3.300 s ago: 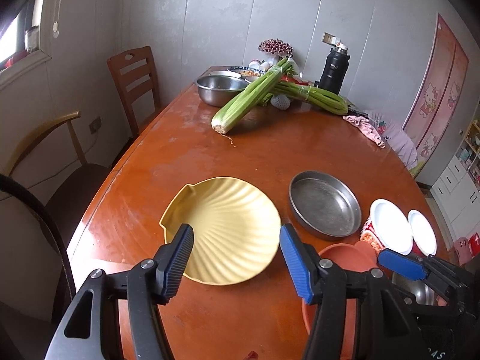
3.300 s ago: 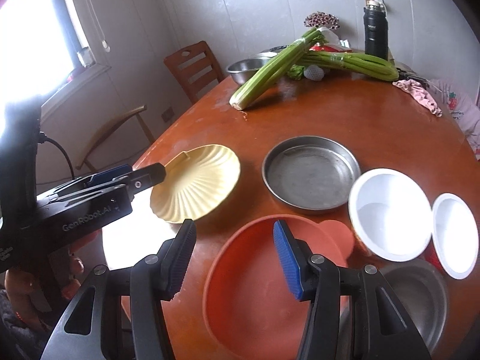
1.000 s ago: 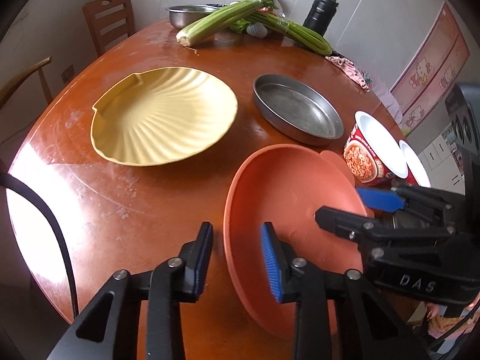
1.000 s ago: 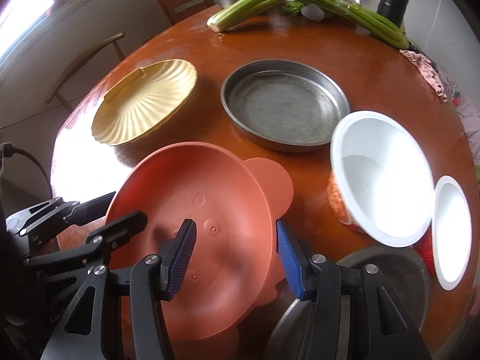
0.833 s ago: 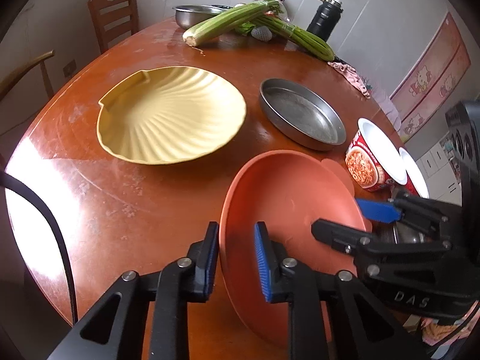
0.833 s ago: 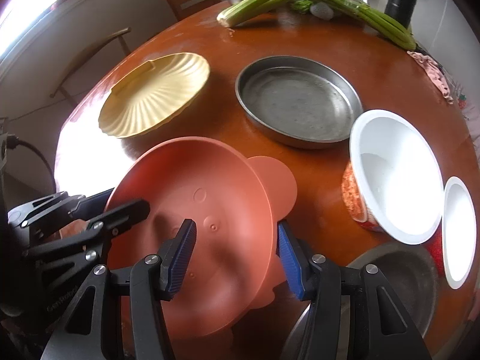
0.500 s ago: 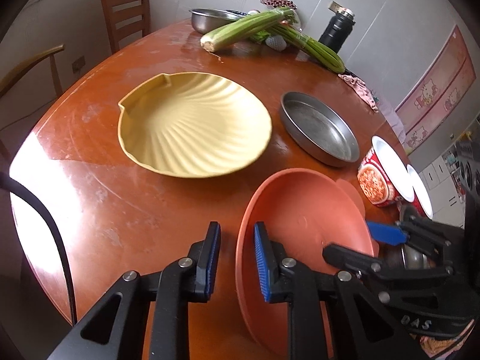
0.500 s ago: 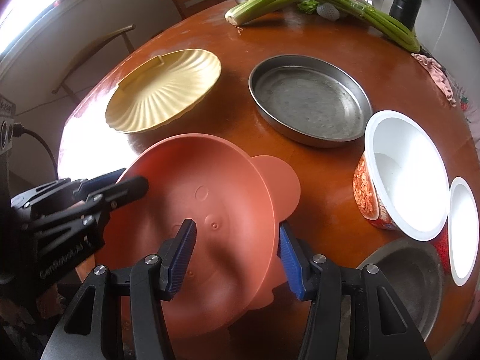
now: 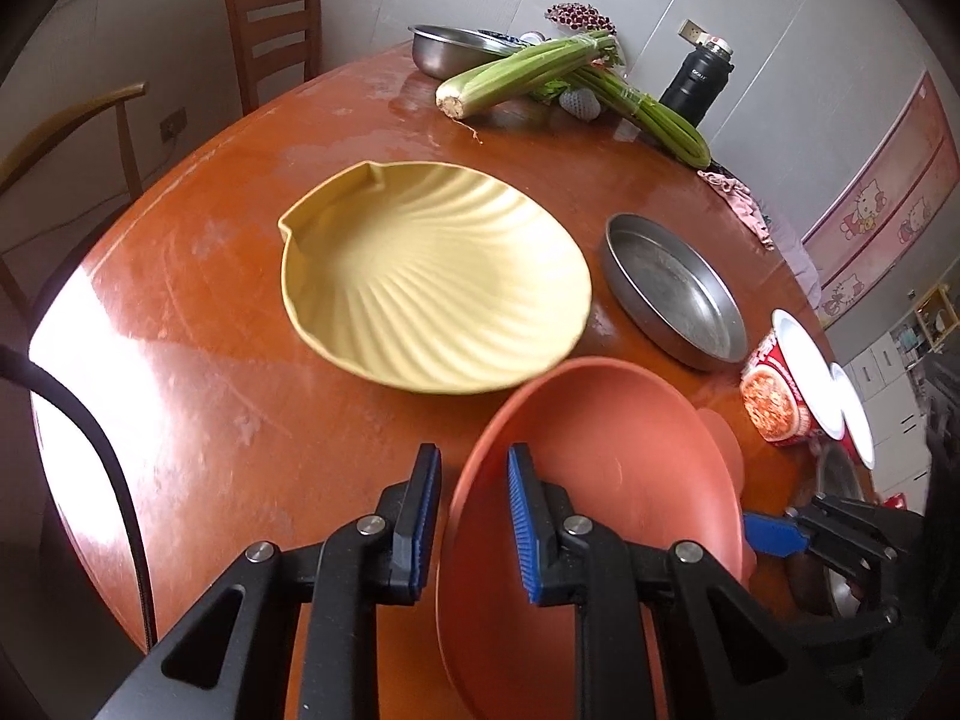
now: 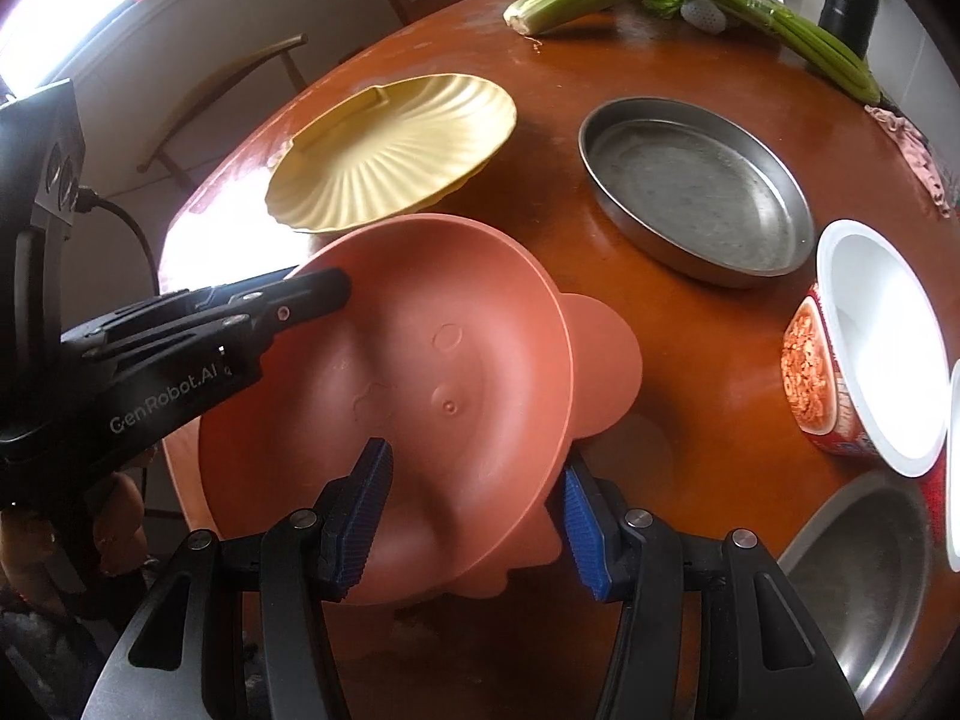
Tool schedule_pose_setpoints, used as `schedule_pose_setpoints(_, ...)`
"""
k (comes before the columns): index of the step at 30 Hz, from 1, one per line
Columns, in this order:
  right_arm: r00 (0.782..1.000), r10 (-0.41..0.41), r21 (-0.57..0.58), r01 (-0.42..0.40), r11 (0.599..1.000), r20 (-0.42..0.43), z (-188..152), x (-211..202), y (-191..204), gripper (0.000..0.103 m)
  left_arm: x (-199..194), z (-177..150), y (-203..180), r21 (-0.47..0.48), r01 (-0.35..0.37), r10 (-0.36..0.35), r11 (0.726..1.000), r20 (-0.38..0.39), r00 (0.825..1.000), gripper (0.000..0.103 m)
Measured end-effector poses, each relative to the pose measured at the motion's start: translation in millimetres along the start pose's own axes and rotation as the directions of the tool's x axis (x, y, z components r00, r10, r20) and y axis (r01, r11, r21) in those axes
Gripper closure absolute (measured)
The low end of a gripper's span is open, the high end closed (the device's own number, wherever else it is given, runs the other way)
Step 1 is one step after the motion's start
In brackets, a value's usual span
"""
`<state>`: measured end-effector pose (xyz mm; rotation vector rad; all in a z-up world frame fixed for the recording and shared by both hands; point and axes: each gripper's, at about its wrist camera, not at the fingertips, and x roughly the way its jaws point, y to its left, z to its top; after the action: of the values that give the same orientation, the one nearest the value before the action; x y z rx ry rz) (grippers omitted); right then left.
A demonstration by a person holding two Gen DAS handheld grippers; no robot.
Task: Organize plates and bowls
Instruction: 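Lift the orange plate with the left gripper over the yellow plate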
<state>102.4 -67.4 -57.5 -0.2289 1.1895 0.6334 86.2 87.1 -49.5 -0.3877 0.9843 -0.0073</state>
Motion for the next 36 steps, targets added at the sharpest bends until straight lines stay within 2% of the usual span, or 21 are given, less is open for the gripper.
schedule_pose_setpoints(11,0.999,-0.001,0.008,0.001,1.000,0.041,-6,-2,0,0.046,-18,-31,0,-0.001,0.003,-0.003,1.000,0.010,1.000,0.080)
schedule_pose_setpoints(27,0.994,-0.007,0.010,0.006,1.000,0.107,-18,-26,-1,0.046,-34,-28,-14,0.019,-0.010,0.009,1.000,0.046,0.999,0.080)
schedule_pose_setpoints(36,0.990,-0.005,-0.003,0.005,1.000,0.138,-13,-41,3,0.046,-43,-16,-17,0.026,-0.021,0.019,0.999,0.066,0.998,0.080)
